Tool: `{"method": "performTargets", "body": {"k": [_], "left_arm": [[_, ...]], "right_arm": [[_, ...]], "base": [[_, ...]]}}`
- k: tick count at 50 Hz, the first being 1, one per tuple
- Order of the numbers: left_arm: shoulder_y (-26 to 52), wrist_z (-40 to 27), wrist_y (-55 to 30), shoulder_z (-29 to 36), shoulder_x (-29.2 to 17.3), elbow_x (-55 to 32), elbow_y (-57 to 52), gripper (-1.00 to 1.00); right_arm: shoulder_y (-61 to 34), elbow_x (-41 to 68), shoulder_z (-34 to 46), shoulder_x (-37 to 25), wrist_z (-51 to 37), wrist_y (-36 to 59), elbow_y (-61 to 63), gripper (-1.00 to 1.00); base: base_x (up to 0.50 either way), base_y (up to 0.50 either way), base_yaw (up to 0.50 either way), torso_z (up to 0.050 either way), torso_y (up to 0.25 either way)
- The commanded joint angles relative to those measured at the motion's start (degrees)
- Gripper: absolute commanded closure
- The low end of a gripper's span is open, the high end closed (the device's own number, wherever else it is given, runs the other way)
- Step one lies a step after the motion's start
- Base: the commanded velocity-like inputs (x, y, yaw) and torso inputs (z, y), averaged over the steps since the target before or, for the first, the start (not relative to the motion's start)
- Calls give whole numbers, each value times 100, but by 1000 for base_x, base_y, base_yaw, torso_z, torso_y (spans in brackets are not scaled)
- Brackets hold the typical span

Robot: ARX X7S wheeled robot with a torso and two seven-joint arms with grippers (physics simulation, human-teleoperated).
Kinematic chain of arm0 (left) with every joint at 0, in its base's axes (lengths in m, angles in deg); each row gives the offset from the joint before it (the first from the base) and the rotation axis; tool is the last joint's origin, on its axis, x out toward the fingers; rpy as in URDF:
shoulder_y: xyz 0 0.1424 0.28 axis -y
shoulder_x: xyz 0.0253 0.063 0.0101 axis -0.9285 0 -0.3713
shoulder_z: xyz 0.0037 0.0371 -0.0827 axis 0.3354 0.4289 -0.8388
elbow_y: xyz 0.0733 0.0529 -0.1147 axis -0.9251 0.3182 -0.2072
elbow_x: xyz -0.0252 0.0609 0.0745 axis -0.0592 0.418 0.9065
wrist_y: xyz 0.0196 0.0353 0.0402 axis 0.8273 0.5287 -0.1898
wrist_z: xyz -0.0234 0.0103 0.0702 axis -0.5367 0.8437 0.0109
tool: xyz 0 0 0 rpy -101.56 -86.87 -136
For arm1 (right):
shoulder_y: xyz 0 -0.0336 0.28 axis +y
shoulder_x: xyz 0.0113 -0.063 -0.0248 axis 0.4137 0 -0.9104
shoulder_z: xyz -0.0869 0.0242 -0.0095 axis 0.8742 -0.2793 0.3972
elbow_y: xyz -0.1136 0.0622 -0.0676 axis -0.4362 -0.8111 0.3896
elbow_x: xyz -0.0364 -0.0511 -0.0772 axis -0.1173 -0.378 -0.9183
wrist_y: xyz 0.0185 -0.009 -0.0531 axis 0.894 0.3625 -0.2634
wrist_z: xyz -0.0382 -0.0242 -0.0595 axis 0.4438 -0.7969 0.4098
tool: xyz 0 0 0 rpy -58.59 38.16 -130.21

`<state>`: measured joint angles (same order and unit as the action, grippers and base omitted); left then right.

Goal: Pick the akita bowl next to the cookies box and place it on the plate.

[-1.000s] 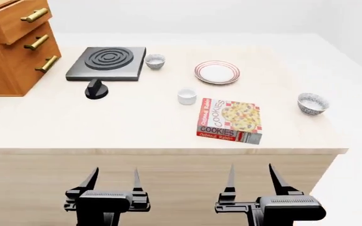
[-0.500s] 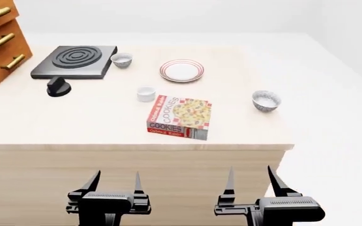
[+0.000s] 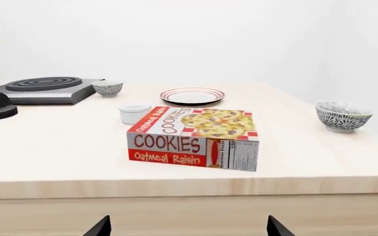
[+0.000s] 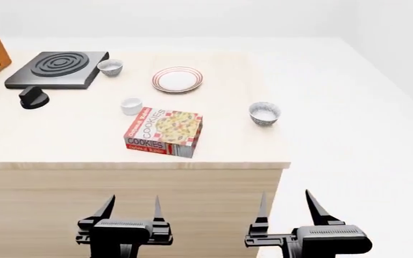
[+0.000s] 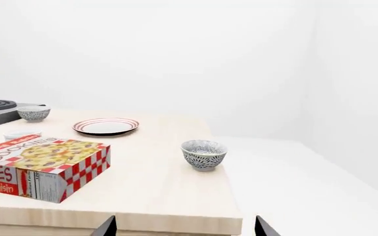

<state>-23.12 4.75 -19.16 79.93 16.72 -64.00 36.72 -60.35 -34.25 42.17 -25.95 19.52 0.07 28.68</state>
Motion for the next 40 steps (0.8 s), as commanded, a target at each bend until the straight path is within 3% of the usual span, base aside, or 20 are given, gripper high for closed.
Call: {"method": "performTargets", "body": {"k": [1, 21, 40], "left_arm": [[24, 55, -43, -86, 57, 67, 9, -100], [38, -80, -67, -2, 2, 39, -50, -100], [49, -234, -285, 28, -51, -66, -176, -100]], "right_arm": [[0, -109, -56, 59, 103, -20, 29, -100], [-49, -110, 66, -50, 63, 19, 43, -100], [-77, 13, 121, -102, 2, 149, 53, -100]], "base": [[500, 0, 0, 0, 0], [498, 0, 0, 0, 0], [10, 0, 0, 0, 0]]}}
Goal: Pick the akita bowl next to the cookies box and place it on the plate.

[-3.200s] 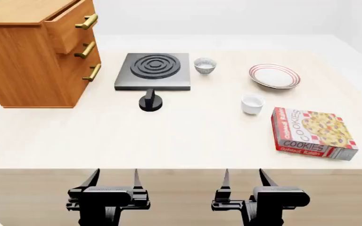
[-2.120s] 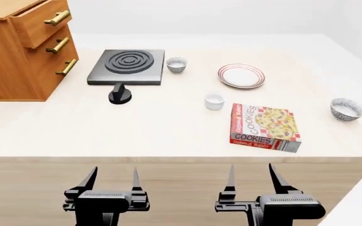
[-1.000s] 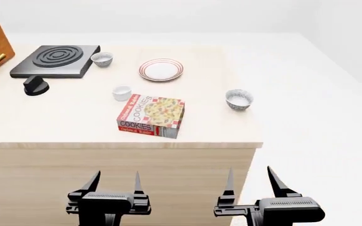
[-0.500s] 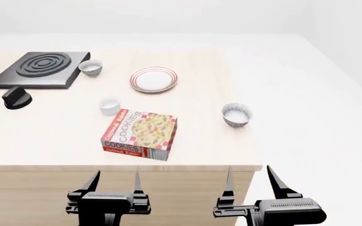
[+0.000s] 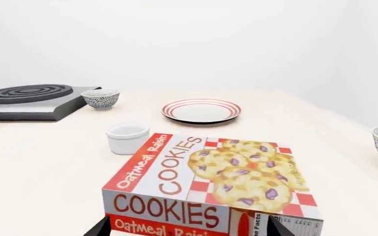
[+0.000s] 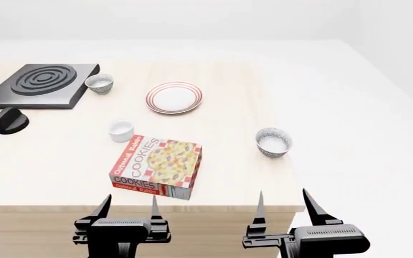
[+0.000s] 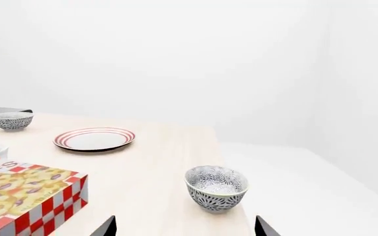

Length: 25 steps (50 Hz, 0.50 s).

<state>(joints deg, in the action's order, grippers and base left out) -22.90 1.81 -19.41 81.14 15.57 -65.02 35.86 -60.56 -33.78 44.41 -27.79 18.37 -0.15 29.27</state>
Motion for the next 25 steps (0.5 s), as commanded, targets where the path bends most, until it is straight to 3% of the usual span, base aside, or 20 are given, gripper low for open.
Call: {"method": "performTargets", "body": {"k": [1, 8, 14, 20, 25], "left_arm": [[23, 63, -257, -96, 62, 16, -95, -100], [-11, -124, 98, -147, 58, 167, -171, -100], [-151, -250, 438, -274, -48, 182, -1124, -100], [-118, -369, 442, -342, -73, 196, -1426, -100], [-168, -350, 674, -353, -106, 158, -1452, -100]], "right_arm": [[-57, -34, -101, 80, 114, 167, -10, -100], [-46, -107, -114, 31, 6, 235, 178, -100], [-87, -499, -195, -102, -239, 552, 1177, -100], [-161, -804, -171, -163, -375, 420, 1393, -100], [-100, -1009, -120, -210, -454, 205, 1495, -100]], "base": [[0, 0, 0, 0, 0], [0, 0, 0, 0, 0], [0, 0, 0, 0, 0], [10, 0, 0, 0, 0], [369, 0, 0, 0, 0]]}}
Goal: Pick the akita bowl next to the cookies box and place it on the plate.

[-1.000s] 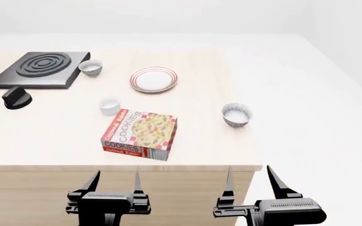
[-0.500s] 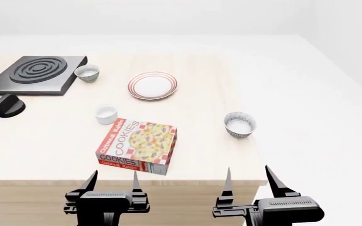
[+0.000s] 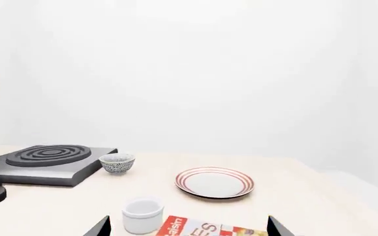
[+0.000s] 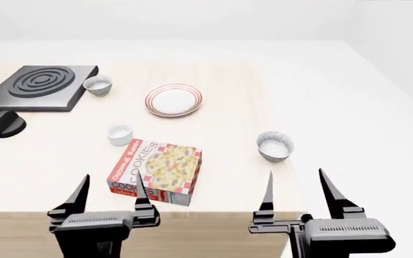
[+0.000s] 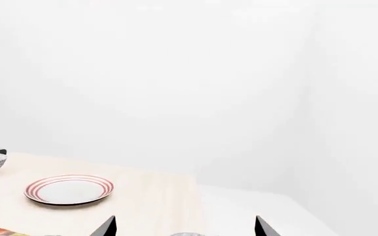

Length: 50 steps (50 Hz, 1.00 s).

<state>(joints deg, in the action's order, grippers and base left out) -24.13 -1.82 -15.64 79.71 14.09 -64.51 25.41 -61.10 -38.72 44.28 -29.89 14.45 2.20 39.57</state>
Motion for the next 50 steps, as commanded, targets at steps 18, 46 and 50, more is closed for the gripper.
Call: {"method": "performTargets", "body": {"k": [18, 46, 50], "left_arm": [[-73, 44, 520, -219, -69, -73, -535, -100], [-88, 16, 639, -94, -159, -51, -449, -100], [-95, 10, 671, -80, -166, -49, -417, -100]], "right_arm": [[-11, -585, -95, -89, -129, -29, 732, -100], [18, -322, -87, -189, -109, -70, 647, -100], [29, -276, -86, -198, -110, -75, 650, -100]], "base": [[500, 0, 0, 0, 0], [207, 44, 0, 0, 1], [67, 500, 0, 0, 0]]}}
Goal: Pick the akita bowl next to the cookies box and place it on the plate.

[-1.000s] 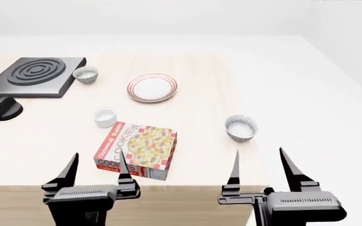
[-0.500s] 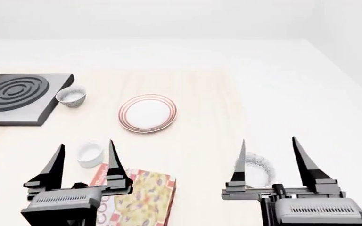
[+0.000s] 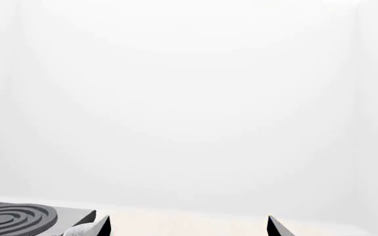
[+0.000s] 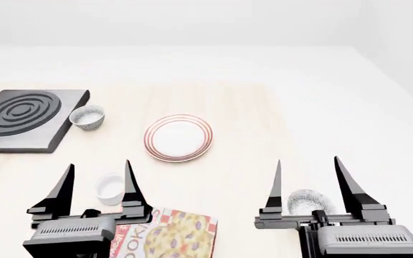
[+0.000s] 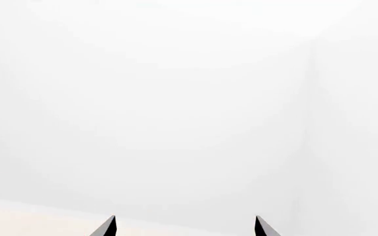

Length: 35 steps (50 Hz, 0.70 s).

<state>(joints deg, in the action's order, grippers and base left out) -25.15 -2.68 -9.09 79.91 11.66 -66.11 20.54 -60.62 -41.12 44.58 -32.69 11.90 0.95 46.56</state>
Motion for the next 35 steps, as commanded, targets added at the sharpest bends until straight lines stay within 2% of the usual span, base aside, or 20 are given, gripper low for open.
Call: {"method": "performTargets", "body": {"k": [1, 7, 12, 14, 27, 35], "left_arm": [[4, 97, 5, -98, 69, 103, 56, -100], [-7, 100, 55, -68, 51, 124, 142, -100], [10, 81, -4, -63, 29, 100, 89, -100], [6, 83, 40, -58, 28, 99, 131, -100], [12, 53, 40, -24, -4, 82, 129, -100], [31, 17, -17, -10, -27, 75, 72, -100]], "right_arm": [[-28, -50, -114, 95, 130, 110, -52, -100], [-106, -28, -114, 150, 95, 417, -125, -100], [-61, -55, -105, 142, 49, 326, -87, -100], [-1, 29, -106, 81, 87, -46, -113, -100], [-33, 63, -104, 79, 51, 246, -22, -100], [-39, 40, -89, 68, 15, 269, -14, -100]], "base": [[74, 500, 0, 0, 0], [12, 109, 0, 0, 0], [0, 0, 0, 0, 0], [96, 0, 0, 0, 0], [478, 0, 0, 0, 1], [13, 0, 0, 0, 0]]}}
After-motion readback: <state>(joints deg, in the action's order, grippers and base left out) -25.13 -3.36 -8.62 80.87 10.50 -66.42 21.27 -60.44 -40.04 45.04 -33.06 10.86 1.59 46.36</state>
